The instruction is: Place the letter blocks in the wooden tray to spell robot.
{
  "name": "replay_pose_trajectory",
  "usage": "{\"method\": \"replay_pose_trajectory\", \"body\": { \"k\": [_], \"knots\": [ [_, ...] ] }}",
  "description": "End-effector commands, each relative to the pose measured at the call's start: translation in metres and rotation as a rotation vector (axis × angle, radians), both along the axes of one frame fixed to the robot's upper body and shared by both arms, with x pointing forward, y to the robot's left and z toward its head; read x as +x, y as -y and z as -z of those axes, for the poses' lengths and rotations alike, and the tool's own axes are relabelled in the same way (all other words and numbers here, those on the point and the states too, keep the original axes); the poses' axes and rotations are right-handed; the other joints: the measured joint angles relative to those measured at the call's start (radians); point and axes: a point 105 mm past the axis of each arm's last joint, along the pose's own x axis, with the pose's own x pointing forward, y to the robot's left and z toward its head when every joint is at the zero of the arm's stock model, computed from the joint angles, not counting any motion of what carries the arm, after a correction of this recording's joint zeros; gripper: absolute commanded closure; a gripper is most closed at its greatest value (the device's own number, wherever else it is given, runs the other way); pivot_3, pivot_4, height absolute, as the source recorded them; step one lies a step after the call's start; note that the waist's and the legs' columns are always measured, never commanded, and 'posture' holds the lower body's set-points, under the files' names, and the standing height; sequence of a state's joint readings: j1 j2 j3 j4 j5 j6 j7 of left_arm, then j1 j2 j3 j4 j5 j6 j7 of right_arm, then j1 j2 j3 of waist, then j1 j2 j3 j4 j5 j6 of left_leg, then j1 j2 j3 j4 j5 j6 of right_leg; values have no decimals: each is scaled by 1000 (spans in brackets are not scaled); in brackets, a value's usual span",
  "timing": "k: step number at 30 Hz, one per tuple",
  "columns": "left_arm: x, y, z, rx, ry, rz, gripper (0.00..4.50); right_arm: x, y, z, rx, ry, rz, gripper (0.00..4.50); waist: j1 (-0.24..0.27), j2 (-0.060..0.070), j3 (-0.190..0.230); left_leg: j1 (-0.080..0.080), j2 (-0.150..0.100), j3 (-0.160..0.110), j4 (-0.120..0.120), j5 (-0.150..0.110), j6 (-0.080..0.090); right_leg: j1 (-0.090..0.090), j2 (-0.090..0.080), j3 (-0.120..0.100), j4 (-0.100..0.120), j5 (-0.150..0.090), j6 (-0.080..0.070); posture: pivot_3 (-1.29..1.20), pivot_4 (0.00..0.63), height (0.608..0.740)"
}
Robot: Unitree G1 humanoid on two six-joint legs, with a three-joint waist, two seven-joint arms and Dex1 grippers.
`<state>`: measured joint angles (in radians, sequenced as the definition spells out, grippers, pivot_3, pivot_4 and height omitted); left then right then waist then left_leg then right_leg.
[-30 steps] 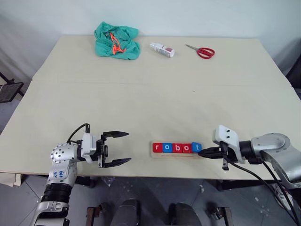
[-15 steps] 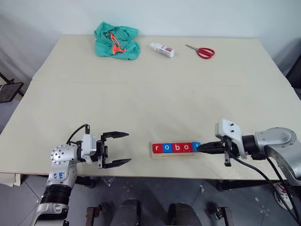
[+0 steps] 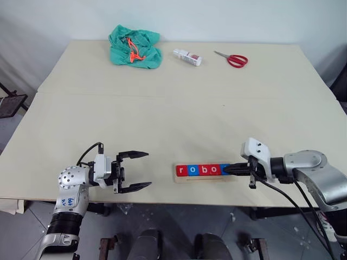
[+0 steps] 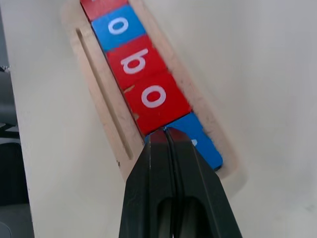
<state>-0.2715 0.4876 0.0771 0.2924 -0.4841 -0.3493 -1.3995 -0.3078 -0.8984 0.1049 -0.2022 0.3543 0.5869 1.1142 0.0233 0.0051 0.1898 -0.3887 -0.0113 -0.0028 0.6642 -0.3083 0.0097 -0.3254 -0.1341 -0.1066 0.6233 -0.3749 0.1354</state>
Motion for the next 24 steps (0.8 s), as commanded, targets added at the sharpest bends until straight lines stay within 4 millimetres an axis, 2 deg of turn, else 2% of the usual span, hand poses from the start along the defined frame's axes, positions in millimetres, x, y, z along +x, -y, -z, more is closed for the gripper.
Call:
{"method": "replay_pose_trajectory", "body": {
  "k": [1, 3, 7, 10, 12, 16, 19, 24],
  "knots": [
    [-2, -2, -6, 8, 27, -2, 0, 0, -5, -19, 36, 58, -22, 4493, 0, 0, 0, 0, 0, 0, 0, 0, 0, 0, 0, 0, 0, 0, 0, 0, 150, 740],
    [-2, -3, -6, 9, 27, -4, 0, -5, -7, -28, 65, 60, -30, 4493, 0, 0, 0, 0, 0, 0, 0, 0, 0, 0, 0, 0, 0, 0, 0, 0, 150, 740],
    [-3, -3, -5, 11, 24, -3, 0, -6, -1, -32, 74, 61, 8, 4493, 1, 0, 0, 0, 0, 0, 0, 0, 0, 0, 0, 0, 0, 0, 0, 0, 150, 740],
    [-2, -4, -5, 13, 22, -4, 0, -2, 18, -28, 42, 73, 76, 4493, 4, 0, 0, 0, 0, -1, 0, 0, 0, 0, 0, 0, 0, 0, 0, 0, 150, 740],
    [-1, -5, -4, 19, 17, -13, 0, -1, 24, -28, 42, 82, 105, 4493, 2, 0, 0, 0, 0, 0, 0, 0, 0, 0, 0, 0, 0, 0, 0, 0, 150, 740],
    [7, -13, -9, 15, 16, -97, 0, 0, 44, -35, 127, 140, 179, 4493, 1, 0, 0, 0, 0, 0, 0, 0, 0, 0, 0, 0, 0, 0, 0, 0, 150, 740],
    [16, -19, -12, 21, 32, -192, 0, -11, 54, -31, 147, 132, 143, 3924, 3, 0, 0, 0, 0, 0, 0, 0, 0, 0, 0, 0, 0, 0, 0, 0, 150, 740],
    [25, -23, -27, -30, 50, -269, 0, -17, 69, -34, 231, 154, 99, 2248, 1, 0, 0, 1, 0, 1, 0, 0, 0, 1, 0, 0, -1, 0, 0, 0, 150, 740]
  ]
}}
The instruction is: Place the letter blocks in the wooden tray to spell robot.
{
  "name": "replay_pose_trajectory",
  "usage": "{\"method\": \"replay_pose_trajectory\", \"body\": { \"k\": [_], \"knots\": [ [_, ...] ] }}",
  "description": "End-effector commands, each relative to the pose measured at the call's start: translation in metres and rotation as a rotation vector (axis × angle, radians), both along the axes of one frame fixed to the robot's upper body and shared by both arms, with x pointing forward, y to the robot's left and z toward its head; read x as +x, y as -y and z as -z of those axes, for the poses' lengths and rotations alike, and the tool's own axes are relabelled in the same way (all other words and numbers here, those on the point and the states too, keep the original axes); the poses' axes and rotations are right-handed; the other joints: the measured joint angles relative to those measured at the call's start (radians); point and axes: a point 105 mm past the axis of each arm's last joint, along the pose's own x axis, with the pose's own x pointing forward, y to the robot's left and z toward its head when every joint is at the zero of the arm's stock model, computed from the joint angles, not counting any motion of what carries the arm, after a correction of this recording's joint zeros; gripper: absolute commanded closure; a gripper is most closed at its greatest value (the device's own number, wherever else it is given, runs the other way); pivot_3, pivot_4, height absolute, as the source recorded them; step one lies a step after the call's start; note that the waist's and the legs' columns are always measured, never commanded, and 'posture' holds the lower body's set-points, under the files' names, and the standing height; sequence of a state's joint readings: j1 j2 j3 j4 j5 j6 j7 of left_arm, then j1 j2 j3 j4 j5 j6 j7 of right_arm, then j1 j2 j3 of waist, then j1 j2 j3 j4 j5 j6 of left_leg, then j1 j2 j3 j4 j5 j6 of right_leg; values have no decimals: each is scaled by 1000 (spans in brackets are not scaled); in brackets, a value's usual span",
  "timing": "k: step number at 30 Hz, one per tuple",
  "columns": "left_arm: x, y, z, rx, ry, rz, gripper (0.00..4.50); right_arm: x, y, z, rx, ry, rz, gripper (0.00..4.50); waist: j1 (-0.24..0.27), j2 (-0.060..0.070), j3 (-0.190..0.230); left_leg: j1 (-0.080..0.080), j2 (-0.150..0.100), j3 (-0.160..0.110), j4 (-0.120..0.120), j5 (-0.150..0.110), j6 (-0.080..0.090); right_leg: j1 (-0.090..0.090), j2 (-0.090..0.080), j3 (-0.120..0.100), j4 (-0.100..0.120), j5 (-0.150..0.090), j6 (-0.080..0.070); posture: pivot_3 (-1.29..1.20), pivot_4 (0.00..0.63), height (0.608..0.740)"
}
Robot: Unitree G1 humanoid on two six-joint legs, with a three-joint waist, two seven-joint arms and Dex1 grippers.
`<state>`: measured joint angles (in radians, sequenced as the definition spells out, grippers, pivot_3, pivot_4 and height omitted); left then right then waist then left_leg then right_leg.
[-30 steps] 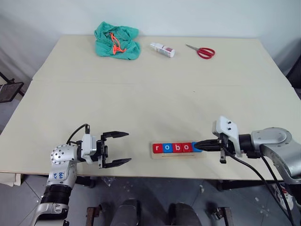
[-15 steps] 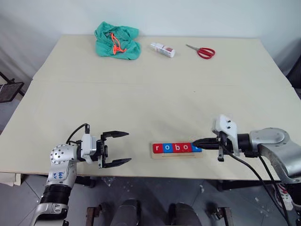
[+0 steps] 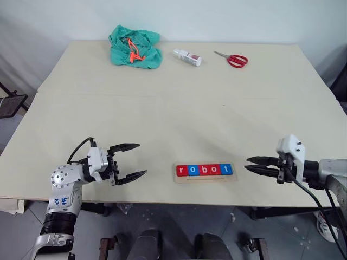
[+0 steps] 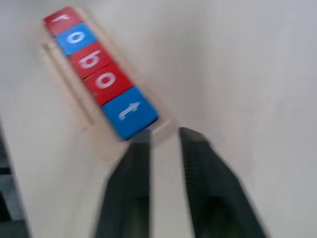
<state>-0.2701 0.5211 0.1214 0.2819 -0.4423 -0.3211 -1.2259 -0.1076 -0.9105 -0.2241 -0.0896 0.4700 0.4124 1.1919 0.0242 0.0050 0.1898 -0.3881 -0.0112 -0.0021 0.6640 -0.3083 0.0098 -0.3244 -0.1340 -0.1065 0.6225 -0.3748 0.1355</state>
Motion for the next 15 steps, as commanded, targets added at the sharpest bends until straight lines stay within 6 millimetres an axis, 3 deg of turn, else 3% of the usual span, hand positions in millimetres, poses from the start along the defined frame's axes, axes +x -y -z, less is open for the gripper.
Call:
{"method": "replay_pose_trajectory", "body": {
  "k": [1, 7, 15],
  "knots": [
    [8, -6, -19, -27, 45, -81, 0, -7, 8, -14, 55, 68, -62, 1895, 0, 0, 0, 0, 0, 0, 0, 0, 0, 0, 0, 0, 0, 0, 0, 0, 150, 740],
    [14, -25, -33, -50, 27, -176, 0, -3, 35, -9, 43, 83, -87, 48, -1, 0, 0, 0, 0, 0, 0, 0, 0, 0, 0, 0, 0, 0, 0, 0, 150, 740],
    [11, -44, -30, 3, 12, -203, 0, 6, 52, -3, 1, 77, -108, 48, -2, 0, 0, 1, 0, 0, 0, 0, 0, 0, 0, 0, 0, 0, 0, 0, 150, 740]
  ]
}}
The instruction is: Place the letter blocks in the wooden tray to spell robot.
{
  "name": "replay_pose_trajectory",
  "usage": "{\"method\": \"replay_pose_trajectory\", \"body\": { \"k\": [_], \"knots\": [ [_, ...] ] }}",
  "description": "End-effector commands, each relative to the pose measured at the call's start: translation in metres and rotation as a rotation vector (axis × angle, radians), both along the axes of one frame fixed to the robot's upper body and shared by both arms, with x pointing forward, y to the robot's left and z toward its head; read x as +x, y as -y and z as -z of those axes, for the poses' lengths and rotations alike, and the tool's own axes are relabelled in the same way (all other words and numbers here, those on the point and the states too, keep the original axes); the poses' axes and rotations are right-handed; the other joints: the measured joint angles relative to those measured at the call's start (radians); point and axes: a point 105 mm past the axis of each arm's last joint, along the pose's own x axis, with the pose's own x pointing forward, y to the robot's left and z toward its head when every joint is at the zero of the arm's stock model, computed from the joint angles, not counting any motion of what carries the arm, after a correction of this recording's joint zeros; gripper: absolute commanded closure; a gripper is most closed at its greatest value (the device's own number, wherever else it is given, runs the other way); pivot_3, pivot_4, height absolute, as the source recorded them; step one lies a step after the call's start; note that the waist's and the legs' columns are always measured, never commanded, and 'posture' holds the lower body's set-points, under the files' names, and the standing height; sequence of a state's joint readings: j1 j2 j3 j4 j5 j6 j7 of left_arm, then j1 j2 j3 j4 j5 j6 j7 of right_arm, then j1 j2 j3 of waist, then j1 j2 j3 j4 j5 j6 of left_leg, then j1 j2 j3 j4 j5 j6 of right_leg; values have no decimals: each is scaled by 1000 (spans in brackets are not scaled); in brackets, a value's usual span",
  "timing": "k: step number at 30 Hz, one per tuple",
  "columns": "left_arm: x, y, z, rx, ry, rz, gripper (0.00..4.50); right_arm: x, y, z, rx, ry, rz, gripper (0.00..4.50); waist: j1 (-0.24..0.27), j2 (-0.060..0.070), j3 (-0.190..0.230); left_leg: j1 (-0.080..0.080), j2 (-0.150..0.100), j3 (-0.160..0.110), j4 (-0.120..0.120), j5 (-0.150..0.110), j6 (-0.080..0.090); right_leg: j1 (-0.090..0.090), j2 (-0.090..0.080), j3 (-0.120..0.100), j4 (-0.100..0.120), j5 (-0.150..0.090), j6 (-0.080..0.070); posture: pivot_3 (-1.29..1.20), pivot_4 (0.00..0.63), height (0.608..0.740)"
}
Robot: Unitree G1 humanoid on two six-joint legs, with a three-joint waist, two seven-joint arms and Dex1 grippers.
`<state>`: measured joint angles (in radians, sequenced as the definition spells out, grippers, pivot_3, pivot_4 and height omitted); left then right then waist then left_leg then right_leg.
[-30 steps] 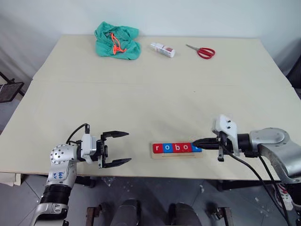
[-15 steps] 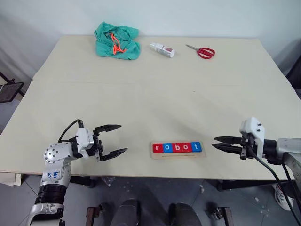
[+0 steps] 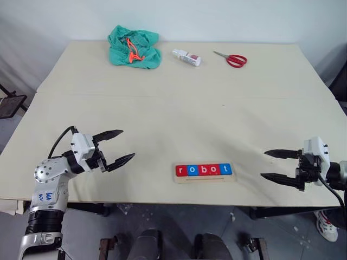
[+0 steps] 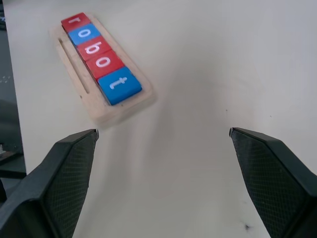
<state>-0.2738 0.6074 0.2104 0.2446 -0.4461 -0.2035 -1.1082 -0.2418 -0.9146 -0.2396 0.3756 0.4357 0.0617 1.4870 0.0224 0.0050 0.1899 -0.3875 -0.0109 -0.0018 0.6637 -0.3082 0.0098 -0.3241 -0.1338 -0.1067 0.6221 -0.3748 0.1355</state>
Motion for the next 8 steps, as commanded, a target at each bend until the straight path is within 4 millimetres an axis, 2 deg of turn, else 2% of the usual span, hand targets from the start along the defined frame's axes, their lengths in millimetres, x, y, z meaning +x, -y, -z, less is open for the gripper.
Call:
{"method": "replay_pose_trajectory", "body": {
  "k": [1, 8],
  "knots": [
    [-3, -9, -6, 15, 23, -6, 0, 1, 8, -7, -40, 29, -23, 48, 0, 0, 0, 0, 0, 0, 0, 0, 0, 0, 0, 0, 0, 0, 0, 0, 150, 740],
    [-10, -11, -3, 32, -6, 39, 0, 9, 18, -4, -97, 50, -40, 48, 0, 0, 0, 0, 0, 0, 0, 0, 0, 0, 0, 0, 0, 0, 0, 0, 150, 740]
  ]
}}
